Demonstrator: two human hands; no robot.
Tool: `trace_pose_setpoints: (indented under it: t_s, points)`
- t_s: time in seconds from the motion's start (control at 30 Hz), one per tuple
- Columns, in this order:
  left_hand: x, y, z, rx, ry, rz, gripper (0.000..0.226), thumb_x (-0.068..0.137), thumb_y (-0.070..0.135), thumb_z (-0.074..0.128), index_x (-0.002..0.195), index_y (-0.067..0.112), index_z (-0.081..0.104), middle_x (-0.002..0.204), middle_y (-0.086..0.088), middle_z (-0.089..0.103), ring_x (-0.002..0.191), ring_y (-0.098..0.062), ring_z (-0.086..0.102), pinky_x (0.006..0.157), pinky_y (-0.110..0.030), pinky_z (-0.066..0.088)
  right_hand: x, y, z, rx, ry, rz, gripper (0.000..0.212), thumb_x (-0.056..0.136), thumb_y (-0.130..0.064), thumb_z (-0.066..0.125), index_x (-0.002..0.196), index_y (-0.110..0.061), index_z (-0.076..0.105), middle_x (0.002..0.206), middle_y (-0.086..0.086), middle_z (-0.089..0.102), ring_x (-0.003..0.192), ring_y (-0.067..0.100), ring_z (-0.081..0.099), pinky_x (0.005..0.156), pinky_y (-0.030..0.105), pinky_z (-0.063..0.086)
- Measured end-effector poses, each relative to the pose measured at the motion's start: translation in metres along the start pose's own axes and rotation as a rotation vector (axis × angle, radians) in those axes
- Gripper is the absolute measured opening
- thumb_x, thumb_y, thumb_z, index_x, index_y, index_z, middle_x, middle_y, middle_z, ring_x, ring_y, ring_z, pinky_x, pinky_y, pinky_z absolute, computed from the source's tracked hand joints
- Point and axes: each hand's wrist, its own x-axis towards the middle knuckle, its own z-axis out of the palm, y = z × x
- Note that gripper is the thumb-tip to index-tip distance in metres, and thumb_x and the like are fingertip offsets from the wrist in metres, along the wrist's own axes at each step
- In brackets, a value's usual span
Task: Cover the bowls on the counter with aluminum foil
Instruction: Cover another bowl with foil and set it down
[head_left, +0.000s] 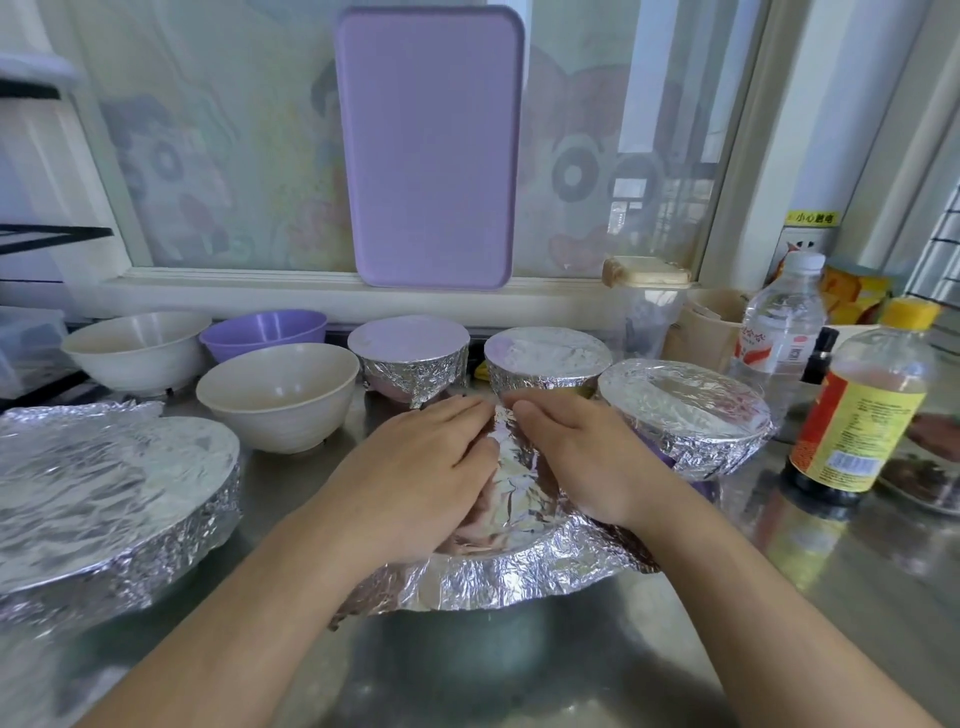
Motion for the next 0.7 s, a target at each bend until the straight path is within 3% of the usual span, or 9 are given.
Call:
trace_pose_setpoints:
  t_s: [0.1,0.17,0.27,0.4,0.5,0.57,0.63,0.7]
  points:
    - [0.000,0.005,0.000,0.000,0.007,-0.009,0.051,0.109,0.046,0.027,0.148,0.025,0.052,0.145,0.012,0.060,0.125,-0.002,0.054,0.104,-0.025,0.042,0.001,0.008,0.002,0.079,-0.083,0.037,0.033,0.113,-0.034,0.043,0.128,-0.027,0.071,0.118,-0.004,0.076,0.114,0.012,0.067,0.102,0.028,0.049]
    - [0.001,0.008,-0.004,-0.005,-0.004,-0.024,0.046,0.112,0.040,0.030,0.149,0.024,0.051,0.153,0.013,0.052,0.128,0.002,0.038,0.103,-0.020,0.031,-0.001,0.010,0.003,0.086,-0.086,0.036,0.033,0.113,-0.036,0.042,0.131,-0.034,0.070,0.120,-0.011,0.075,0.116,0.005,0.066,0.109,0.032,0.048]
    - [0.002,0.008,-0.007,-0.028,-0.022,-0.044,0.042,0.113,0.036,0.031,0.146,0.022,0.053,0.153,0.011,0.050,0.127,0.000,0.036,0.101,-0.021,0.026,-0.002,0.010,0.003,0.061,-0.074,0.043,0.033,0.113,-0.038,0.042,0.129,-0.029,0.070,0.119,-0.007,0.076,0.116,0.009,0.067,0.110,0.035,0.048]
    - [-0.001,0.009,-0.013,-0.156,-0.090,-0.115,0.041,0.112,0.039,0.031,0.136,0.018,0.058,0.142,0.004,0.057,0.129,-0.011,0.049,0.107,-0.032,0.034,-0.009,0.002,0.003,0.010,-0.071,0.065,0.036,0.113,-0.041,0.041,0.116,-0.019,0.069,0.108,-0.003,0.076,0.108,0.017,0.068,0.102,0.038,0.050]
    - [-0.001,0.010,-0.015,-0.210,-0.129,-0.170,0.036,0.110,0.045,0.030,0.113,0.024,0.059,0.117,0.006,0.062,0.117,-0.019,0.056,0.100,-0.040,0.043,-0.012,-0.008,0.002,-0.110,-0.101,0.084,0.040,0.113,-0.041,0.038,0.097,-0.014,0.062,0.090,0.002,0.068,0.088,0.022,0.063,0.087,0.043,0.050]
    - [-0.003,0.012,-0.012,-0.153,-0.118,-0.151,0.029,0.110,0.043,0.029,0.106,0.028,0.054,0.113,0.006,0.060,0.115,-0.021,0.056,0.098,-0.043,0.042,-0.009,-0.020,0.000,-0.243,-0.138,0.107,0.041,0.114,-0.038,0.033,0.096,-0.011,0.059,0.087,0.004,0.065,0.083,0.023,0.060,0.082,0.043,0.050]
    - [-0.004,0.014,-0.007,-0.053,-0.069,-0.102,0.028,0.111,0.034,0.031,0.114,0.022,0.055,0.121,0.002,0.061,0.120,-0.023,0.055,0.102,-0.042,0.039,-0.005,-0.033,-0.003,-0.324,-0.137,0.083,0.039,0.114,-0.036,0.030,0.110,-0.014,0.062,0.107,0.006,0.069,0.101,0.025,0.063,0.094,0.039,0.050]
    - [-0.007,0.015,-0.005,-0.067,-0.011,-0.104,0.029,0.111,0.030,0.033,0.120,0.017,0.057,0.125,-0.002,0.060,0.123,-0.024,0.054,0.106,-0.040,0.038,-0.002,-0.046,-0.001,-0.283,-0.162,0.041,0.041,0.115,-0.036,0.030,0.133,-0.016,0.061,0.136,0.005,0.066,0.127,0.024,0.057,0.106,0.031,0.040]
